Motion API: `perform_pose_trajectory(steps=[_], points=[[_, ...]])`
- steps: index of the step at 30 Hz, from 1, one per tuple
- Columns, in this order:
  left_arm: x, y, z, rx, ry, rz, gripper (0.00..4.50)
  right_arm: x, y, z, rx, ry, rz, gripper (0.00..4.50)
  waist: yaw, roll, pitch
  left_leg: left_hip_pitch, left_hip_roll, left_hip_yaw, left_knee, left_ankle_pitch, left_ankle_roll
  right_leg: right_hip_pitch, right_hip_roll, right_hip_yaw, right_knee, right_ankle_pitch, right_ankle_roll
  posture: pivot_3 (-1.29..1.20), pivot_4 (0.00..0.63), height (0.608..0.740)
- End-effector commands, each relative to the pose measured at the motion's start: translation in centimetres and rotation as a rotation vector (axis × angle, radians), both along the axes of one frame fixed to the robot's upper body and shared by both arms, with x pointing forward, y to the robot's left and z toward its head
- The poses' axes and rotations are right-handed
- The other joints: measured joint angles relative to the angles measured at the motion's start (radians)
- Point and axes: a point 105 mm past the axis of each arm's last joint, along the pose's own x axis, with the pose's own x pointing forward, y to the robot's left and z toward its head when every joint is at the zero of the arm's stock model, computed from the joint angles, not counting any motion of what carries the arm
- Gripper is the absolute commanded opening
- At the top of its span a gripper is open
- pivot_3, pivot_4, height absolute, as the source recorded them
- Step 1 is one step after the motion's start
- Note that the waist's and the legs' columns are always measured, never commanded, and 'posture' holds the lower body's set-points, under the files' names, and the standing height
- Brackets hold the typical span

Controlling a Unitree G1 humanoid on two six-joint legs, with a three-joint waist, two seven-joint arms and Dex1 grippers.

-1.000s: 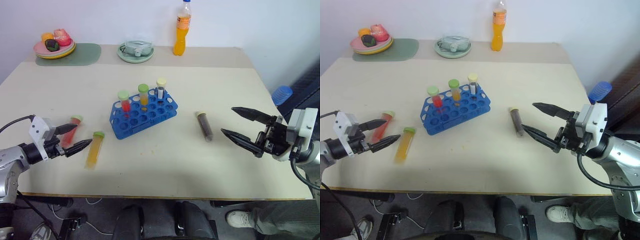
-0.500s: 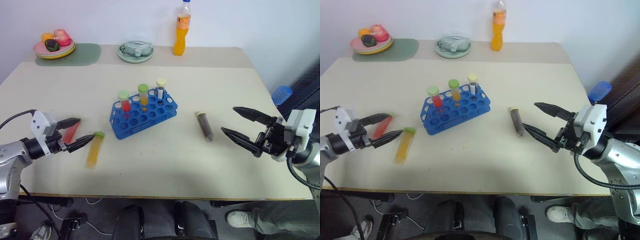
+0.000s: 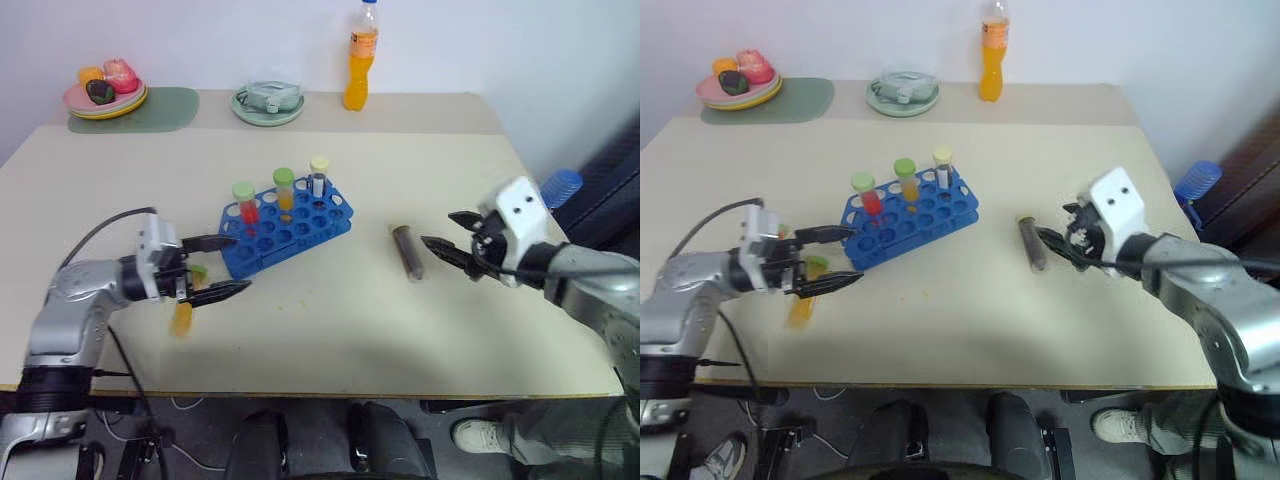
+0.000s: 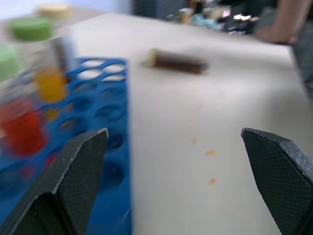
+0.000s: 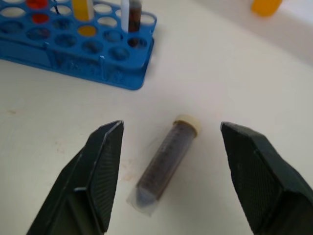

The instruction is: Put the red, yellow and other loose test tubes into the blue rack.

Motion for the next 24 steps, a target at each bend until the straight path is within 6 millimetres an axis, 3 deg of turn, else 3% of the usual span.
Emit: perform_pose_trajectory(steps=[1,5,12,18,24], points=[[0.7,-1.7,0.1,0.008,-0.05,-0.055,4.48,1.6,0.7,-0.8,0.024,0.143,-0.087,3.26,0.0,0.0,0.0,0.0,0.0,0.0,0.0,0.0,0.0,0.0,0.0,0.0,0.0,0.0,0.0,0.0,0.15,0.74],[1.4,-3.6,-0.6,0.011,-0.053,-0.113,4.48,3.3,2.0,-1.0,0.064,0.28,-0.154,3.26,0.001,0.0,0.0,-0.002,0.0,0.0,0.001,0.0,0.0,-0.001,0.0,0.0,0.0,0.002,0.003,0.0,0.15,0.74],[2.2,-5.0,-1.4,0.026,-0.056,-0.16,4.48,5.2,0.7,-2.7,0.031,0.396,-0.292,3.26,0.002,0.0,0.0,-0.015,-0.001,0.0,0.003,0.003,-0.005,-0.011,-0.001,-0.001,0.0,0.002,0.004,0.0,0.15,0.74],[2.2,-6.2,-2.2,0.008,-0.061,-0.183,4.48,6.1,-0.2,-3.7,0.004,0.416,-0.335,3.26,-0.001,0.0,0.0,-0.016,-0.001,0.0,0.003,0.003,-0.005,-0.013,-0.001,-0.001,0.001,0.002,0.004,0.0,0.15,0.74],[2.4,-7.0,-2.7,-0.002,-0.064,-0.186,4.48,7.2,0.8,-5.0,0.0,0.459,-0.321,3.26,-0.004,0.001,0.0,-0.015,-0.001,0.0,0.003,0.003,-0.005,-0.013,0.0,0.0,0.001,0.002,0.004,0.0,0.15,0.74]])
